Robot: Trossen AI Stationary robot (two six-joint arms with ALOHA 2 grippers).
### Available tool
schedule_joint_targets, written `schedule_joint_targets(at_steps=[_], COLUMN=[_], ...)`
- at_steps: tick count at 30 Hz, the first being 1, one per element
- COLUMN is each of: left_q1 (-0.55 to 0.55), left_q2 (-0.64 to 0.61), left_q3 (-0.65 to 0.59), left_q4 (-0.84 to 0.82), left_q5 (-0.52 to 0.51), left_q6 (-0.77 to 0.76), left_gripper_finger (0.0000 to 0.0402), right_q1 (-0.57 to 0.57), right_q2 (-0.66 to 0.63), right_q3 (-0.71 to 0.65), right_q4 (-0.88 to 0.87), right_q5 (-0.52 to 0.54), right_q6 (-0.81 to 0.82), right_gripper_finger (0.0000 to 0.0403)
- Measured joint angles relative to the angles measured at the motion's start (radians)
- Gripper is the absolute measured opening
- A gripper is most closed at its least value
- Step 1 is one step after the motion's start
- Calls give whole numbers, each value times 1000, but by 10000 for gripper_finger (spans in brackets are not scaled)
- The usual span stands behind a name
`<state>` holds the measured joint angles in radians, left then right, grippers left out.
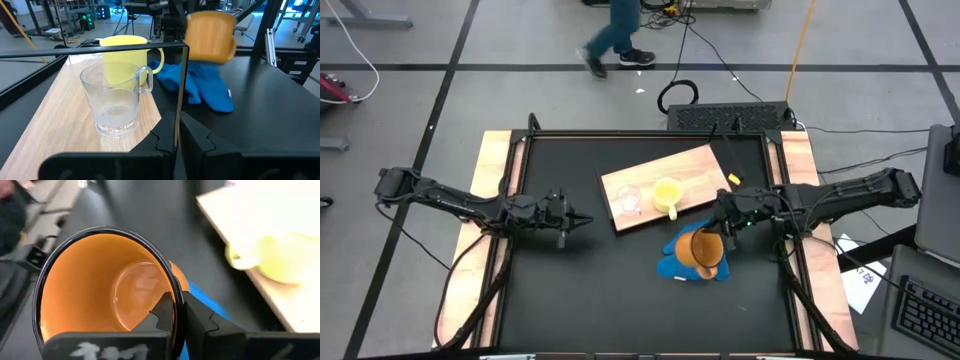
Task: Stack small to large cups/mugs on shelf
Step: Put the orange mug on the shelf
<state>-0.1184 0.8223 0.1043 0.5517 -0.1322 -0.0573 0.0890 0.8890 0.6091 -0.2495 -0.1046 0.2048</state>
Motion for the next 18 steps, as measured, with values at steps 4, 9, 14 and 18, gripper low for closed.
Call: schedule_joint_targets(at_steps=[4,9,14,18], left_q1=[0,0,0,0], left_q2=[0,0,0,0], left_q3=[0,0,0,0], left_q4=[-1,0,-1,-1], left_q5=[-2,-11,-11,-11], left_q6=[7,20,26,26], left_gripper_finger=[26,26,26,26], right_q1=[-58,-144,-224,-283], right_q2=[27,87,145,178], right_q3=[101,241,361,421], right_q4=[-178,-375,-501,-555], right_q5=[6,0,0,-27], right_q6=[-8,-46,-102,-141], right_gripper_finger=[8,8,8,8])
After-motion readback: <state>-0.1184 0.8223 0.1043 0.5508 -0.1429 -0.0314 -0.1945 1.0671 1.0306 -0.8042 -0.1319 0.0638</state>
